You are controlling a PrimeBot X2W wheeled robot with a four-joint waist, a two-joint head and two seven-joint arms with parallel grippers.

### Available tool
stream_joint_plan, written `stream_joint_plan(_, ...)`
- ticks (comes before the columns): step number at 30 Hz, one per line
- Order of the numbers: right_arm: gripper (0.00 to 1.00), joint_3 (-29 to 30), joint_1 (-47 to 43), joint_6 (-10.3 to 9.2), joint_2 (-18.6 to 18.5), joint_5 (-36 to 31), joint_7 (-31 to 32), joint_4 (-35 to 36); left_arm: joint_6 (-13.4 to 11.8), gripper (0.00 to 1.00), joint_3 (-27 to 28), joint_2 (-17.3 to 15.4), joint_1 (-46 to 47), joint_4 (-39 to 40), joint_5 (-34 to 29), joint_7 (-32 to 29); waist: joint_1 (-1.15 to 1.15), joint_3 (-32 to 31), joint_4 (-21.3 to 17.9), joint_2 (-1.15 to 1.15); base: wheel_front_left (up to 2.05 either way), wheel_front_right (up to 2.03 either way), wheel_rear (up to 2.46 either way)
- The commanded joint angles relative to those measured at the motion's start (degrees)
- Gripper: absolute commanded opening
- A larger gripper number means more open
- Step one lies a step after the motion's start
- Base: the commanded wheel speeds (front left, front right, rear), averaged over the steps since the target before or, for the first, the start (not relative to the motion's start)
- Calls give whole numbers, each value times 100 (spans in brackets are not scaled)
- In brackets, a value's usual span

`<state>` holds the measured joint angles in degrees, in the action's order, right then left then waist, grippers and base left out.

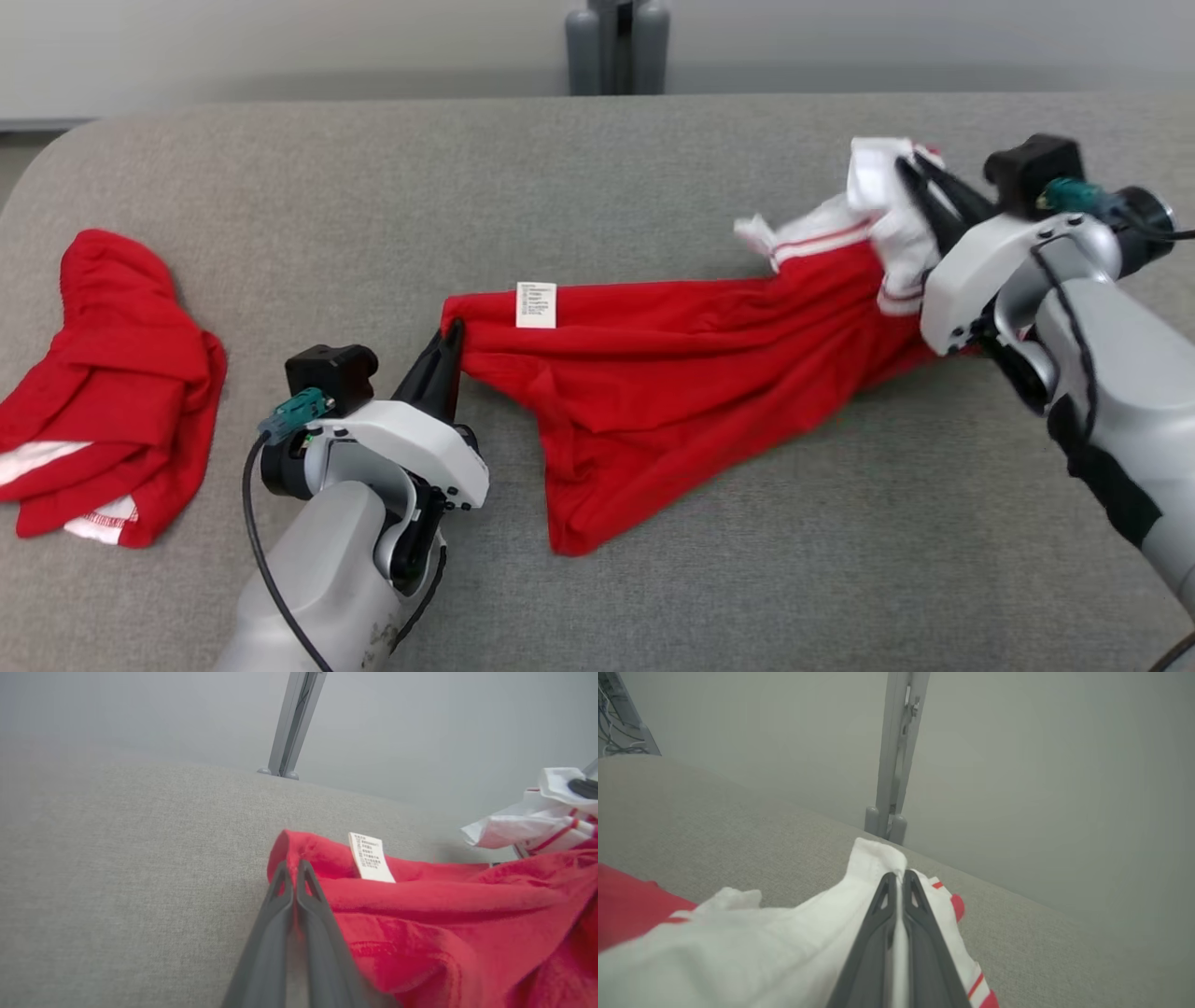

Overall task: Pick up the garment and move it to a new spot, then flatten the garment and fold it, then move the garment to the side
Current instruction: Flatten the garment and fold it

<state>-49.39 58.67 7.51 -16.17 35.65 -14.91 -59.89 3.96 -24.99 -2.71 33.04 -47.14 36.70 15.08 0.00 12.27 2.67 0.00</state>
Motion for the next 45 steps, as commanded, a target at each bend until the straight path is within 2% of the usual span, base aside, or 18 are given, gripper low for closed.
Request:
stream_joint_plan(1,0,228,-162,-4,-111,-86,-35,226,-30,0,143,-34,-73,66,-62,10,0,-172,-170,0,0,0,0)
stream_joint_plan(7,0,1299,-652,-4,-230,-172,-34,1030,-47,0,610,-34,-227,364,-163,10,0,-457,-361,0,0,0,0)
stream_joint_plan(16,0,2177,-973,-4,-228,27,-35,1589,-102,0,1100,-33,-216,784,-306,10,0,-704,-499,0,0,0,0)
stream_joint_plan(21,0,2657,-861,-4,-94,140,-36,1827,-92,0,1346,-38,53,865,-302,10,0,-718,-589,0,0,0,0)
stream_joint_plan(24,0,2924,-847,-4,23,295,-35,1724,-91,0,1516,-38,213,732,-231,9,0,-677,-648,0,0,0,0)
stream_joint_plan(29,0,3147,-877,-4,95,390,-36,1386,-154,0,1805,-84,506,285,-421,10,0,-517,-734,0,0,0,0)
stream_joint_plan(33,0,3153,-958,-10,128,427,-37,1175,-207,0,1962,-347,768,-255,-705,11,0,-322,-864,0,0,0,0)
stream_joint_plan(38,0,3189,-1038,-7,163,479,-36,1152,-191,0,2148,-588,1169,-668,-936,10,0,-60,-1076,0,0,0,0)
stream_joint_plan(41,0,3399,-1056,-4,210,495,-37,1144,-226,0,2309,-735,1492,-850,-1078,10,0,137,-1244,0,0,0,0)
stream_joint_plan(45,0,3363,-1072,-4,315,424,-37,1095,-226,0,2352,-751,1736,-1098,-1231,10,0,280,-1348,0,0,0,0)
